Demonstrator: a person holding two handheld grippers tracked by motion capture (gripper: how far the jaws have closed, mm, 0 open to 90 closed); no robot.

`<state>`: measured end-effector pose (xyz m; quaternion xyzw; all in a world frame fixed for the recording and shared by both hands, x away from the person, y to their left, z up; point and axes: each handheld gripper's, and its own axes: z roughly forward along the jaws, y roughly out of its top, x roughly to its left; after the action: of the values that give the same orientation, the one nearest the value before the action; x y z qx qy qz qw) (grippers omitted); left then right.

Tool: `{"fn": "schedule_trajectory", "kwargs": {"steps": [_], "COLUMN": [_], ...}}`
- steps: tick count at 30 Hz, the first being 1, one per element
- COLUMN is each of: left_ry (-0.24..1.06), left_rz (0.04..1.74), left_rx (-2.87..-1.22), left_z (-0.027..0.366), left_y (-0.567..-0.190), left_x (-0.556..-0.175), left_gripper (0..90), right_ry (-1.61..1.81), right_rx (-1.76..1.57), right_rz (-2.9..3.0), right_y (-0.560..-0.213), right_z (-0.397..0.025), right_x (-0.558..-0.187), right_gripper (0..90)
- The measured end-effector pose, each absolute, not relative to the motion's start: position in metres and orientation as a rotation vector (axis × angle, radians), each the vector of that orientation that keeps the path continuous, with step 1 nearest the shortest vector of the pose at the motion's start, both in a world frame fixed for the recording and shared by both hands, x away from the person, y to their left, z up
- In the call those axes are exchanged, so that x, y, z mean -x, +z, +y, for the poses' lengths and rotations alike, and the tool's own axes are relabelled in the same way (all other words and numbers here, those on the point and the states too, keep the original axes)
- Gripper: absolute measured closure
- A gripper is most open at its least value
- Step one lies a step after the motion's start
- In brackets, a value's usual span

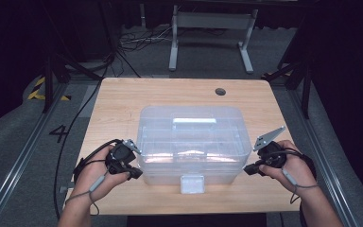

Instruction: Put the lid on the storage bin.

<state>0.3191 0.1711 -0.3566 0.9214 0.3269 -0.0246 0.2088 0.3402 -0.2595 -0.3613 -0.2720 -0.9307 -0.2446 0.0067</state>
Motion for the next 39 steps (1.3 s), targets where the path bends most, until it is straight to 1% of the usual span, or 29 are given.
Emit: {"fn": "schedule_trajectory", "kwargs": {"steps": [15, 22, 29, 31, 34, 39], "left_ry": [-0.101, -0.108, -0.08, -0.075, -0.032, 0.025], "left_rz": [0.893, 0.891, 0.885, 0.905, 0.917, 0.951], "left_rx": [-2.574, -2.555, -2.483, -2.421, -2.355, -2.254], "left_z": [0.168, 0.17, 0.178, 0.183, 0.19, 0.201], "left_y": [-0.359, -0.358, -0.35, -0.346, -0.34, -0.332], "left_x": [-0.319, -0.317, -0.311, -0.308, -0.306, -0.305], "left_gripper": [89.3, 87.5, 81.4, 78.0, 73.1, 69.2], "right_ry": [-0.737, -0.743, -0.739, -0.762, -0.822, -0.932], "right_rx": [0.843, 0.826, 0.804, 0.811, 0.823, 0.862], "right_rz": [-2.907, -2.885, -2.876, -2.872, -2.871, -2.862], "right_y": [-0.363, -0.363, -0.357, -0.354, -0.347, -0.336], "right_z": [-0.259, -0.259, -0.263, -0.266, -0.272, -0.285], "right_x": [-0.34, -0.339, -0.339, -0.34, -0.34, -0.34], "right_gripper": [89.9, 87.0, 83.2, 82.5, 80.8, 75.3]}}
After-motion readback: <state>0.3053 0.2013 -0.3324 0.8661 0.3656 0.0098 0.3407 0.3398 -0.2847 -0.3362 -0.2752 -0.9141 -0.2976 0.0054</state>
